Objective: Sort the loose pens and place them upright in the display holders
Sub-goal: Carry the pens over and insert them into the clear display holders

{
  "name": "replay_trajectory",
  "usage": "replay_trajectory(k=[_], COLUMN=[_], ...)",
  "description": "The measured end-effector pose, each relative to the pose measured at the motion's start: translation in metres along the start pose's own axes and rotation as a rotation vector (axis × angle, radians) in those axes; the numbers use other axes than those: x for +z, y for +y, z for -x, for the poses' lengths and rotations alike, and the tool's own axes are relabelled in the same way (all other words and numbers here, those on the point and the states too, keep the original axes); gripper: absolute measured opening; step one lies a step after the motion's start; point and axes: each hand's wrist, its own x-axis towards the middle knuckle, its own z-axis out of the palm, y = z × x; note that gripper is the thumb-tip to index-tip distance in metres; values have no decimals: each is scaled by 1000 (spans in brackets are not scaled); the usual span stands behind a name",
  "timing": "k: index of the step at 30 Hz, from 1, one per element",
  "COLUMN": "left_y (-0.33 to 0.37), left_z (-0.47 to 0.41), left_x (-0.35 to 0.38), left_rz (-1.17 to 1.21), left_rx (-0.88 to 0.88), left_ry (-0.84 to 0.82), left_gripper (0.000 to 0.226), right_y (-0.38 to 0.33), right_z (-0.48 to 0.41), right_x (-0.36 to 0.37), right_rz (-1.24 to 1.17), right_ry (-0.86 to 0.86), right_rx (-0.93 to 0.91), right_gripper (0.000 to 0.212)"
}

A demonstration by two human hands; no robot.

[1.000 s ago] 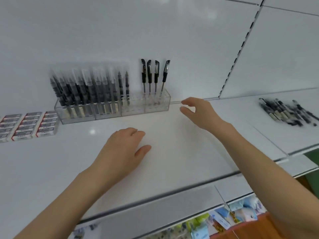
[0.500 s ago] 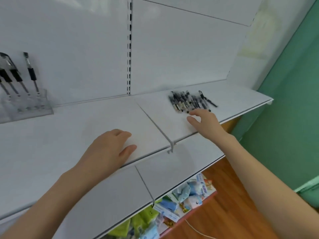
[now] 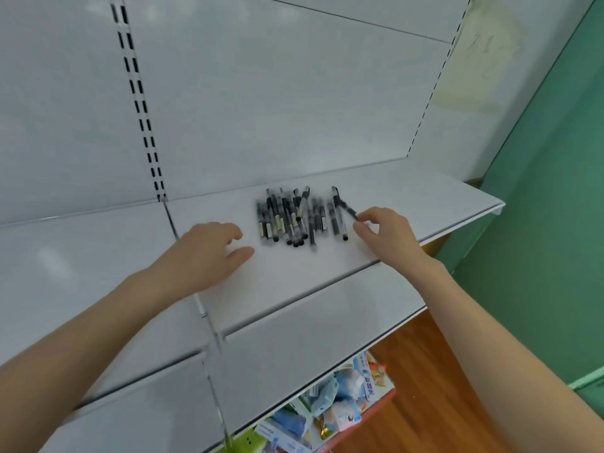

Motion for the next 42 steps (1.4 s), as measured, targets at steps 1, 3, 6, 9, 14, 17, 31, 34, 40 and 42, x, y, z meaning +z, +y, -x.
replay_trajectory(k=[1, 3, 6, 9, 14, 17, 31, 34, 40, 42], left_y=[3, 7, 18, 33, 45, 48, 79, 81, 96, 106], left_z=[-16, -47, -81, -102, -123, -130, -128, -120, -99, -92], left_x=[1, 4, 12, 18, 18, 22, 36, 37, 29, 26], left_rz=[-12, -41, -47, -83, -48, 78, 126, 179, 678, 879], left_rx=[-33, -85, -141, -173, -281, -374, -599, -628, -654, -634], left_ry=[-19, -35, -39, -58, -168, -183, 10, 68, 357, 432], left_gripper=[42, 36, 44, 56, 54, 49, 38, 34, 19, 13], right_y=[3, 8, 11, 12, 17, 20, 50, 55, 67, 64], right_z=[-11, -33, -57, -72, -89, -100, -143, -146, -143, -137], right_x=[0, 1, 7, 10, 14, 10, -3, -3, -17, -26], right_rz=[0, 15, 77, 122, 140, 100, 94, 30, -512, -766], right_ry=[2, -16, -81, -114, -198, -303, -508, -525, -502, -509], right_rx=[6, 17, 40, 51, -22, -67, -261, -285, -246, -198], right_gripper=[33, 35, 45, 55, 49, 45, 20, 18, 10, 7])
